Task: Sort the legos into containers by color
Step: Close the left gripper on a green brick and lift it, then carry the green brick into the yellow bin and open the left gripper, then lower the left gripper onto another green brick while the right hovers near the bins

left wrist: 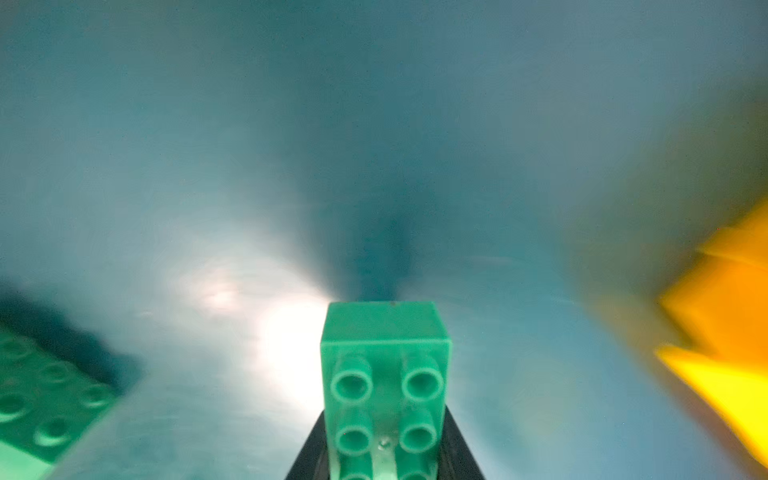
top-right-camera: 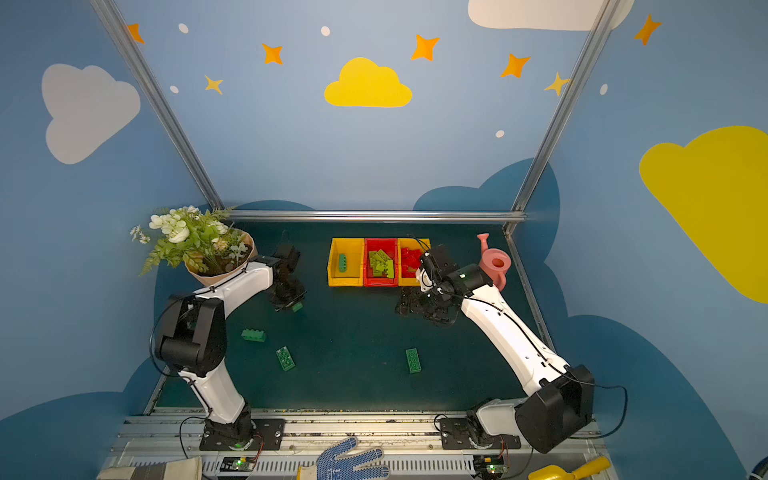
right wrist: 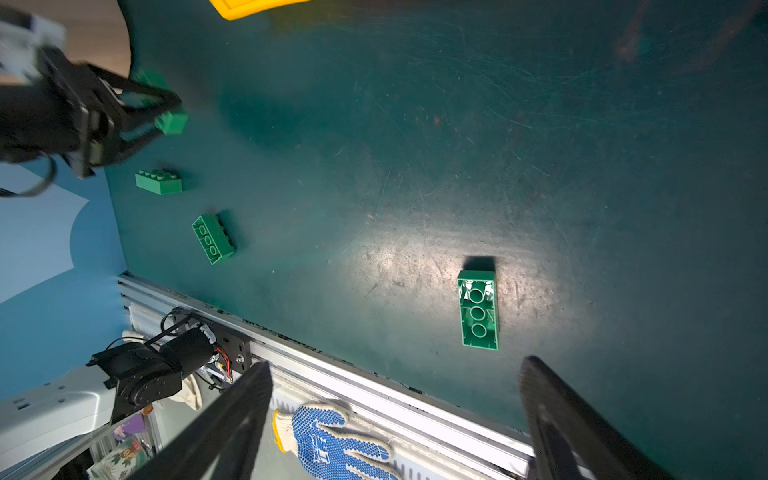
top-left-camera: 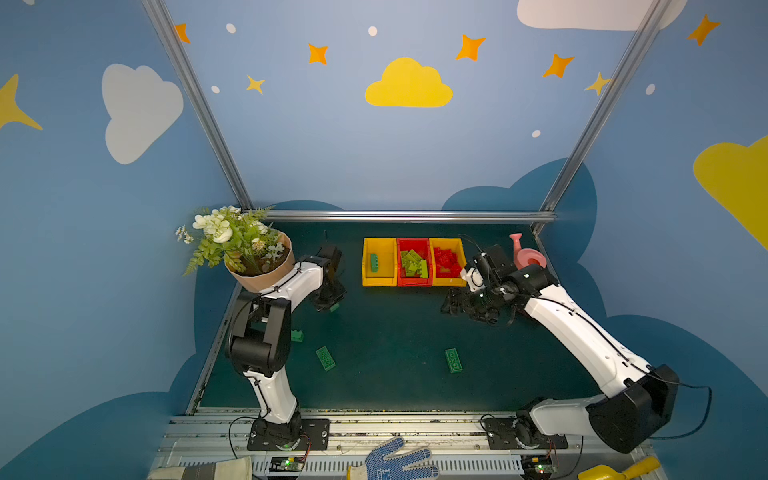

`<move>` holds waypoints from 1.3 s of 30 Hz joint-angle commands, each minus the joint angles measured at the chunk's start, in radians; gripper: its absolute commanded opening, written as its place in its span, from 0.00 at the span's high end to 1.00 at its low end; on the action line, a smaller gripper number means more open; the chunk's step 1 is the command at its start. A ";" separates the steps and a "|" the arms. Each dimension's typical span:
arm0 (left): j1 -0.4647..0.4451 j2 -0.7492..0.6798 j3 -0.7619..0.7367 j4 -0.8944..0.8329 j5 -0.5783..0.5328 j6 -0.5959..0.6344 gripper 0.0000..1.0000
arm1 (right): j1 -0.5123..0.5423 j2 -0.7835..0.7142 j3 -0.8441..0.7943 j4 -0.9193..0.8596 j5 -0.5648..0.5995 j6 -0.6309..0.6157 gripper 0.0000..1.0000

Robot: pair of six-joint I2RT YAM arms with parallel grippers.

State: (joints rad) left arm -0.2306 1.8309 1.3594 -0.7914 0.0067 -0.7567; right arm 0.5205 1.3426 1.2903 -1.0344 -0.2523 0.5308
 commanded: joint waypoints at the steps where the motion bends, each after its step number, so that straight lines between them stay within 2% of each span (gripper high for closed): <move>1: -0.040 0.082 0.196 -0.062 -0.023 0.116 0.70 | 0.001 -0.042 0.002 -0.041 0.028 0.017 0.09; 6: -0.106 0.326 0.612 -0.196 -0.051 0.244 0.70 | 0.000 -0.091 -0.020 -0.069 0.054 0.038 0.09; 11: -0.133 0.545 0.957 -0.326 -0.034 0.277 0.70 | -0.003 -0.165 -0.051 -0.111 0.096 0.072 0.09; 15: -0.145 0.655 1.122 -0.358 0.006 0.278 0.69 | -0.007 -0.228 -0.071 -0.148 0.137 0.110 0.09; 19: -0.144 0.714 1.196 -0.329 0.055 0.265 0.67 | -0.007 -0.285 -0.088 -0.177 0.170 0.152 0.09; 20: -0.144 0.724 1.206 -0.316 0.068 0.263 0.65 | -0.010 -0.299 -0.091 -0.184 0.177 0.159 0.09; 21: -0.145 0.732 1.216 -0.307 0.077 0.261 0.58 | -0.009 -0.310 -0.094 -0.190 0.182 0.166 0.09; 23: -0.144 0.744 1.240 -0.303 0.087 0.255 0.36 | -0.011 -0.325 -0.097 -0.203 0.192 0.178 0.09; 25: -0.144 0.745 1.265 -0.307 0.096 0.254 0.27 | -0.011 -0.337 -0.099 -0.208 0.194 0.182 0.09; 27: -0.146 0.725 1.269 -0.312 0.101 0.254 0.20 | -0.012 -0.341 -0.101 -0.203 0.194 0.184 0.09; 32: -0.144 0.591 1.158 -0.329 0.045 0.257 0.19 | -0.015 -0.308 -0.112 -0.152 0.153 0.155 0.09; 35: -0.140 0.457 0.977 -0.320 -0.014 0.239 0.19 | -0.016 -0.253 -0.103 -0.102 0.105 0.115 0.09; 39: -0.104 0.197 0.567 -0.199 -0.043 0.177 0.19 | -0.011 -0.160 -0.066 -0.050 0.038 0.049 0.09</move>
State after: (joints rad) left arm -0.3660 2.1700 2.0945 -1.0355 0.0174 -0.5343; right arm 0.5076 1.1381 1.1934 -1.1404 -0.1528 0.6418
